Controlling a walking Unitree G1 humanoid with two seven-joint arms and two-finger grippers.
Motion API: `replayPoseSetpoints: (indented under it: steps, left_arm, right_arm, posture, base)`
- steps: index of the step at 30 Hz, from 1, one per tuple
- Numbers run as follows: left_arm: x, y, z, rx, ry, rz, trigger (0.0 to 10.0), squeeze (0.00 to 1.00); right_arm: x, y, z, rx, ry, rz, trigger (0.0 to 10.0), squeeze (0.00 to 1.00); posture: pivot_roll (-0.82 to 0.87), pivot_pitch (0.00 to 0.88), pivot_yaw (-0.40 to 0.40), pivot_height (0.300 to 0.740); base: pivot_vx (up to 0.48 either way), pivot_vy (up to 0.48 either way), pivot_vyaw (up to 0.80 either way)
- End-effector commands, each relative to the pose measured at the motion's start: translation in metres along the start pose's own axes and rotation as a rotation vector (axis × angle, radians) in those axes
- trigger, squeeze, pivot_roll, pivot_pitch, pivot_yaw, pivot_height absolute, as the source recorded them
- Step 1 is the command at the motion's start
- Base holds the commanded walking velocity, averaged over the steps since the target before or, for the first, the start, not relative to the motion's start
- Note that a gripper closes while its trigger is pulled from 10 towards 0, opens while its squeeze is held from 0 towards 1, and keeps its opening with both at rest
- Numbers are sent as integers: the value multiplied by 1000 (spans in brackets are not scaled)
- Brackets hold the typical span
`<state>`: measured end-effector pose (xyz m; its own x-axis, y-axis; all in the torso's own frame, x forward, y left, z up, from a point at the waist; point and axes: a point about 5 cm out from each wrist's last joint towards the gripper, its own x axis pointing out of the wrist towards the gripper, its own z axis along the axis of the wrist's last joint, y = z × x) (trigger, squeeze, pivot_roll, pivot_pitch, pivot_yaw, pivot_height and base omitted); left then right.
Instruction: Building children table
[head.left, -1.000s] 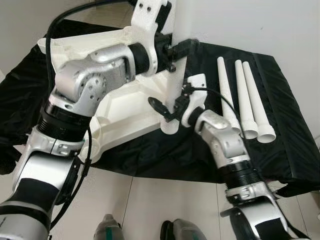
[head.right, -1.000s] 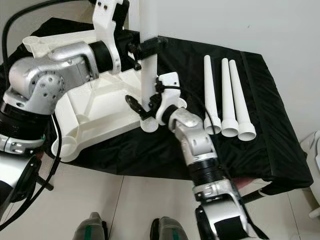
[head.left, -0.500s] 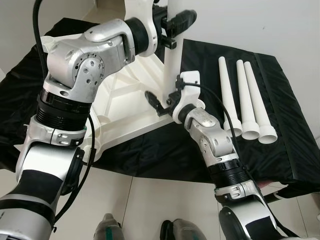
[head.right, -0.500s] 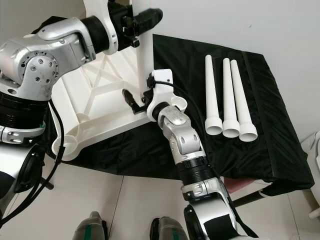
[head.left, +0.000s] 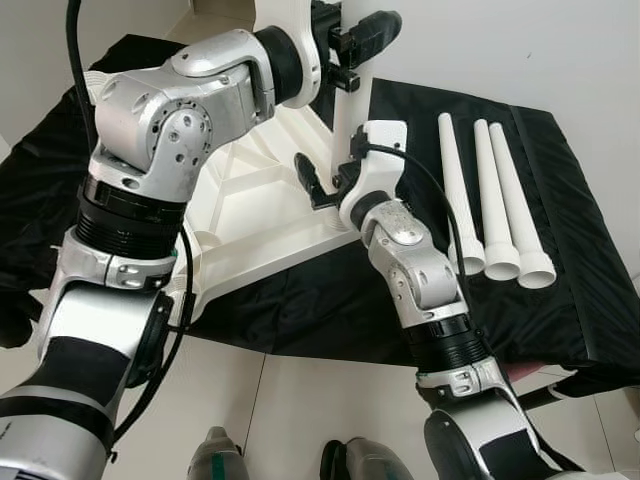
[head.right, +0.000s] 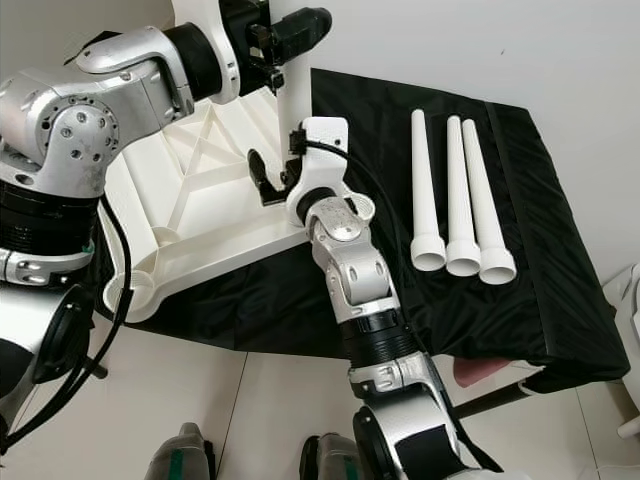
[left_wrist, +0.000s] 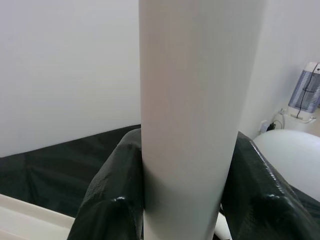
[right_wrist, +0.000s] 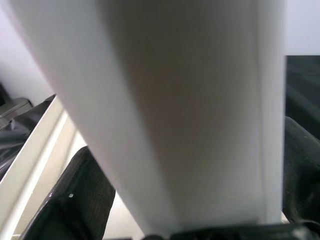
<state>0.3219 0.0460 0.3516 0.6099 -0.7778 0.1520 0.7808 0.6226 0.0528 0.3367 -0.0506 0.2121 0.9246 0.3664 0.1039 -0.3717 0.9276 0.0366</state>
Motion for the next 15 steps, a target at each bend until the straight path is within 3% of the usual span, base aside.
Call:
replayPoseSetpoints:
  steps: [1, 2, 7, 8, 15]
  left_arm:
    - [2, -9, 6, 11, -14, -62, 10000, 0]
    - [2, -10, 6, 11, -15, -65, 10000, 0]
    - [2, -10, 6, 11, -15, -69, 10000, 0]
    - [2, -11, 7, 12, -16, -72, 10000, 0]
    - [3, -15, 7, 19, -19, -87, 10000, 0]
  right_arm:
    - [1, 0, 3, 10, 0, -11, 7451, 0]
    - [1, -1, 2, 9, 7, -16, 1922, 0]
    - [0, -1, 0, 14, 16, -26, 1451, 0]
    - [0, -1, 0, 12, 18, -24, 0, 0]
    - [-1, -2, -2, -5, 37, -20, 0, 0]
  posture:
    - [33, 14, -77, 740]
    - [33, 14, -78, 740]
    - [32, 14, -78, 740]
    - [30, 14, -78, 740]
    - [31, 13, -78, 740]
  base:
    - [0, 0, 0]
    - [0, 0, 0]
    - [0, 0, 0]
    - [0, 0, 0]
    - [0, 0, 0]
